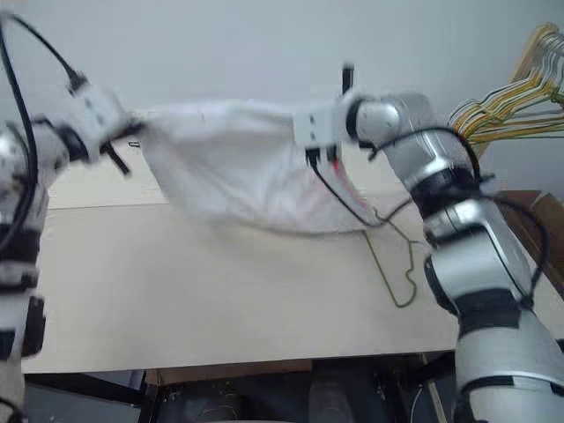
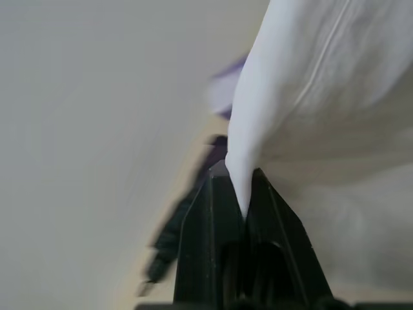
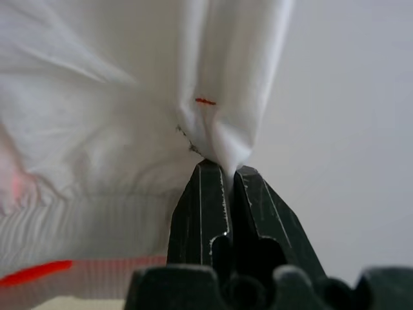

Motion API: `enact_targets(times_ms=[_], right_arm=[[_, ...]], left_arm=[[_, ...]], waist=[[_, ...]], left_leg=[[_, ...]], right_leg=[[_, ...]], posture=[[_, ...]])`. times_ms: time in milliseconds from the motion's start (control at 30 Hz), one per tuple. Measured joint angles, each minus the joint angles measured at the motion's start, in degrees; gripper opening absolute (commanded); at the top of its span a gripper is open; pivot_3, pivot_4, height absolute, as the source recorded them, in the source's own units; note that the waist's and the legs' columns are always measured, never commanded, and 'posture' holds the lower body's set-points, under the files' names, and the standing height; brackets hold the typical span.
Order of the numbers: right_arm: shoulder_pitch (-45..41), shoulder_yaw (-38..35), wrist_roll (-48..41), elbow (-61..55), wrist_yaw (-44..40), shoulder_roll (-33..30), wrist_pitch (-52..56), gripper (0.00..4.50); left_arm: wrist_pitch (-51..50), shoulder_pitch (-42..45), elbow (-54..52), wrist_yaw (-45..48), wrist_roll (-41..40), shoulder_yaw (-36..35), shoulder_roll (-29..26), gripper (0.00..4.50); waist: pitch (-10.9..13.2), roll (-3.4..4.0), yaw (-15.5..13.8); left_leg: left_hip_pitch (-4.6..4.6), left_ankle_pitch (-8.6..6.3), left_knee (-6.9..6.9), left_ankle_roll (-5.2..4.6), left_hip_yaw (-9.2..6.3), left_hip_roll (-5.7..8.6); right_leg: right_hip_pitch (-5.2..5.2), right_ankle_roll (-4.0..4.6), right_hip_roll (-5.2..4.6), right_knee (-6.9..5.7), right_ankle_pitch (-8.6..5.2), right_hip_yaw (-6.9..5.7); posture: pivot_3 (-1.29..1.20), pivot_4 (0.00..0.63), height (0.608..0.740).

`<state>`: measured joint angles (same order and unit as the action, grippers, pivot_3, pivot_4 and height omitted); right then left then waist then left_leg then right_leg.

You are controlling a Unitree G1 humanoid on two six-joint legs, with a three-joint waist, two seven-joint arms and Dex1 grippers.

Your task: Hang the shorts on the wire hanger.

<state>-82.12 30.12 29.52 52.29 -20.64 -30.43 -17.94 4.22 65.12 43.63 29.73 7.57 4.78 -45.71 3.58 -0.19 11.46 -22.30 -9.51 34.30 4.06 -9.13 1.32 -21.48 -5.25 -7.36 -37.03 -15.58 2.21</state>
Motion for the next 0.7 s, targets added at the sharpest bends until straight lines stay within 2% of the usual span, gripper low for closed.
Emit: enact_targets(times_ms=[100,167,233,333,467,600,700], right_arm=[[-5.9,-0.3,3.4,8.3,21.8,5.4,-3.8,0.0],[-7.1,-1.4,4.1,10.6,32.0,5.6,-7.7,0.0],[-7.6,-1.6,5.4,12.3,38.1,5.3,-10.4,0.0],[-6.6,-1.5,6.6,14.1,39.4,3.3,-15.1,0.0],[0.2,-1.5,6.1,15.0,32.6,1.0,-23.5,0.0],[10.8,-0.9,5.3,14.6,22.8,-0.2,-32.1,0.0],[17.8,0.9,5.4,12.9,17.6,-1.6,-37.5,0.0]], left_arm=[[5.1,12.9,13.6,-21.7,6.0,0.2,2.2,0.03],[11.2,17.3,17.2,-29.6,8.1,0.2,1.9,0.03],[17.3,18.7,18.8,-30.6,8.0,-0.3,1.1,0.03],[24.8,16.1,19.1,-20.6,5.2,-1.5,-1.0,0.03],[30.0,2.5,13.4,0.9,-3.6,-3.8,-4.1,0.03],[25.7,-18.9,-3.1,18.5,-13.9,-5.5,-7.3,0.03],[20.8,-34.3,-16.7,25.4,-18.6,-6.6,-10.6,0.03]], waist=[[0.0,-0.06,0.6],[0.0,-0.06,0.5],[0.0,-0.05,0.4],[0.0,-0.05,0.5],[0.0,-0.05,1.0],[0.0,-0.05,2.2],[0.0,-0.05,3.0]], left_leg=[[-0.61,0.04,-0.17,0.06,0.06,0.05],[-0.69,0.22,-0.37,0.38,0.14,0.09],[-0.68,0.15,-0.47,0.25,0.21,0.12],[-0.61,0.05,-0.41,0.07,0.25,0.16],[-0.28,0.15,-0.39,0.04,0.27,0.13],[-0.24,0.5,-0.32,-0.02,0.25,0.15],[-0.1,0.56,-0.38,-0.11,0.24,0.14]], right_leg=[[-0.89,-0.02,-0.06,-0.14,-0.01,0.17],[-1.02,-0.13,-0.15,-0.13,-0.08,0.21],[-1.0,-0.17,-0.17,-0.09,-0.1,0.23],[-0.86,-0.18,-0.18,-0.05,-0.11,0.24],[-0.58,-0.35,-0.18,-0.23,-0.12,0.22],[-0.56,-0.4,-0.17,-0.42,0.13,0.29],[-0.59,-0.2,-0.16,-0.68,0.21,0.36]], posture=[[-0.09,0.0,0.74],[-0.1,0.0,0.74],[-0.1,0.0,0.74],[-0.11,0.0,0.74],[-0.1,0.0,0.74],[-0.09,0.0,0.74],[-0.08,0.0,0.74]])
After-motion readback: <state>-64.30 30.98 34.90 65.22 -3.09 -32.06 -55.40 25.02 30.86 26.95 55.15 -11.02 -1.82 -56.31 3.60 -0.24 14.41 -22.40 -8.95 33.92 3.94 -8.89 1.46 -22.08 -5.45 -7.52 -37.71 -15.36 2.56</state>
